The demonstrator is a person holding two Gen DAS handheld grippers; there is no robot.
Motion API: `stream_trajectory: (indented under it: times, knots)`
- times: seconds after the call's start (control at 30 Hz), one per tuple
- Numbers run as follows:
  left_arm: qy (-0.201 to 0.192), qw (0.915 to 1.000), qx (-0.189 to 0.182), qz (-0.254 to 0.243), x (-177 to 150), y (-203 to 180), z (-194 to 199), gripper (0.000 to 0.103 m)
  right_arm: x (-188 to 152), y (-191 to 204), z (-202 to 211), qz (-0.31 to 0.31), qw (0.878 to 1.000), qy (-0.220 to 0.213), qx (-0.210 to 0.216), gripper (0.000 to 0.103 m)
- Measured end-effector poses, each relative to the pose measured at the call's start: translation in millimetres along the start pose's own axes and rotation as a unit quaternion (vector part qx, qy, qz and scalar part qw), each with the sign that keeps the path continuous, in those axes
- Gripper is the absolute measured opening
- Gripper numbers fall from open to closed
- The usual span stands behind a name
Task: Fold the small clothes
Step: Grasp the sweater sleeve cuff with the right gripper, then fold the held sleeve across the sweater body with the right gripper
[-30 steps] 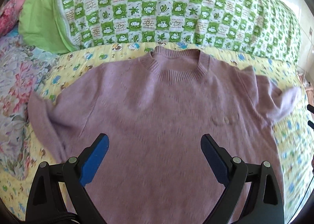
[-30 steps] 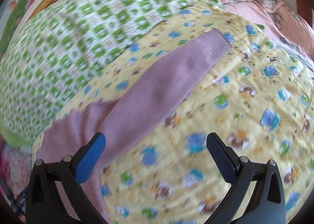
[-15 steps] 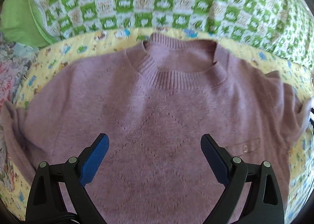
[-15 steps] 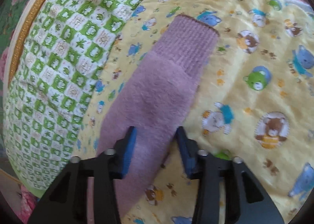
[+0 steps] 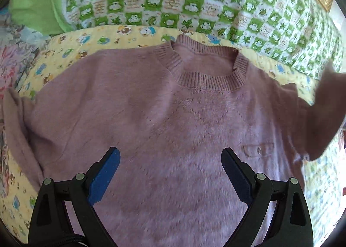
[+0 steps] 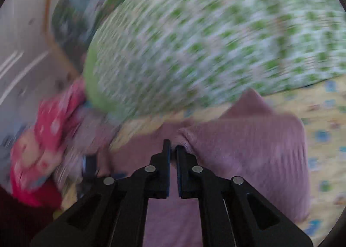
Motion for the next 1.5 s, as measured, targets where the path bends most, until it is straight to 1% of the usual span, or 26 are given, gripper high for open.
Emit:
stream_trajectory:
  times: [0.07,0.1,0.23,0.4,0.43,0.53,0.57,0.63,0.7,0.8,0.83,0.87,0.9,0.93,0.97,1.03,1.07,1.1,1.2,1.23,1.27,1.3,1.37,1.4,1.47,1.5]
  knots:
    - [0.011,0.9999,-0.003,0.002,-8,5,7,0.095,-23,35,-46,0.024,0.997,0.064,0.024,0.05]
    - [0.015,0.9999,-0.005,0.004,-10,11,10,0.095,-32,42,-59,0.031,0.996,0.079,0.026,0.054]
    - [0.037,0.999,-0.018,0.015,-21,23,9,0.095,-58,36,-74,-0.028,0.995,0.091,0.041,0.055]
    - [0.061,0.9964,-0.054,0.024,-27,8,-3,0.095,-70,-4,-47,-0.083,0.994,0.069,-0.012,0.055]
    - [0.061,0.996,-0.063,0.013,-26,-2,-4,0.095,-71,-14,-39,-0.096,0.993,0.059,-0.027,0.055]
    - [0.045,0.9929,-0.066,-0.087,-25,-51,-6,0.095,-69,-40,-15,-0.13,0.989,0.027,-0.059,0.055]
    - [0.032,0.9888,-0.056,-0.135,-27,-70,-6,0.095,-71,-47,-6,-0.141,0.987,0.018,-0.068,0.055]
    - [0.0,0.971,-0.029,-0.237,-32,-106,-10,0.095,-72,-61,8,-0.163,0.983,-0.002,-0.086,0.055]
    - [-0.029,0.944,0.013,-0.328,-41,-135,-21,0.095,-73,-74,21,-0.18,0.979,-0.016,-0.099,0.055]
    - [-0.06,0.9049,0.086,-0.412,-47,-160,-47,0.095,-77,-89,33,-0.195,0.974,-0.025,-0.115,0.055]
    - [-0.064,0.9006,0.098,-0.419,-47,-161,-54,0.093,-78,-93,35,-0.2,0.972,-0.026,-0.117,0.055]
    - [-0.057,0.9011,0.104,-0.417,-45,-160,-62,0.077,-79,-96,39,-0.205,0.971,-0.027,-0.121,0.055]
    - [-0.037,0.9096,0.091,-0.404,-42,-160,-68,0.06,-81,-99,41,-0.209,0.97,-0.027,-0.124,0.055]
    - [-0.014,0.9219,0.07,-0.381,-38,-157,-71,0.026,-83,-101,43,-0.212,0.969,-0.027,-0.124,0.055]
    - [0.001,0.9377,0.049,-0.344,-30,-151,-67,0.017,-83,-102,45,-0.212,0.969,-0.028,-0.127,0.055]
    - [-0.009,0.9557,0.038,-0.292,-17,-136,-50,0.01,-83,-103,47,-0.208,0.969,-0.029,-0.13,0.055]
    - [-0.01,0.9682,0.023,-0.249,-6,-119,-36,0.009,-83,-103,48,-0.206,0.97,-0.029,-0.129,0.055]
    - [-0.011,0.9762,0.008,-0.217,0,-106,-26,0.009,-82,-102,47,-0.203,0.97,-0.028,-0.129,0.055]
    - [-0.017,0.995,-0.009,-0.098,17,-43,5,0.008,-78,-98,46,-0.19,0.973,-0.027,-0.127,0.055]
    - [-0.013,0.9981,-0.015,-0.058,17,-23,10,0.009,-77,-97,45,-0.188,0.974,-0.027,-0.125,0.055]
    - [0.003,0.9997,-0.023,0.0,14,8,10,0.014,-76,-95,43,-0.187,0.974,-0.026,-0.123,0.055]
    - [0.022,0.9988,-0.029,0.032,10,25,6,0.019,-75,-93,39,-0.185,0.975,-0.023,-0.121,0.055]
    - [0.058,0.9947,-0.016,0.084,-5,63,-5,0.041,-75,-91,32,-0.185,0.976,-0.017,-0.116,0.055]
    - [0.063,0.9932,-0.012,0.098,-12,72,-4,0.046,-75,-90,27,-0.184,0.976,-0.013,-0.116,0.055]
    - [0.064,0.9911,-0.013,0.116,-21,83,0,0.068,-76,-87,19,-0.182,0.977,-0.005,-0.112,0.055]
    - [0.061,0.9912,-0.005,0.117,-22,85,3,0.071,-76,-85,14,-0.178,0.978,0.0,-0.111,0.055]
Point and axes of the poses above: each gripper's, at about its wrist camera, not at the fingertips, and z roughly against the way its jaws point, y to its left, x to its top, the point moved 7 cm from there along -z, roughly the way its jaws point, and after that the axes turned 7 degrees about z, right-handed, at the moved point
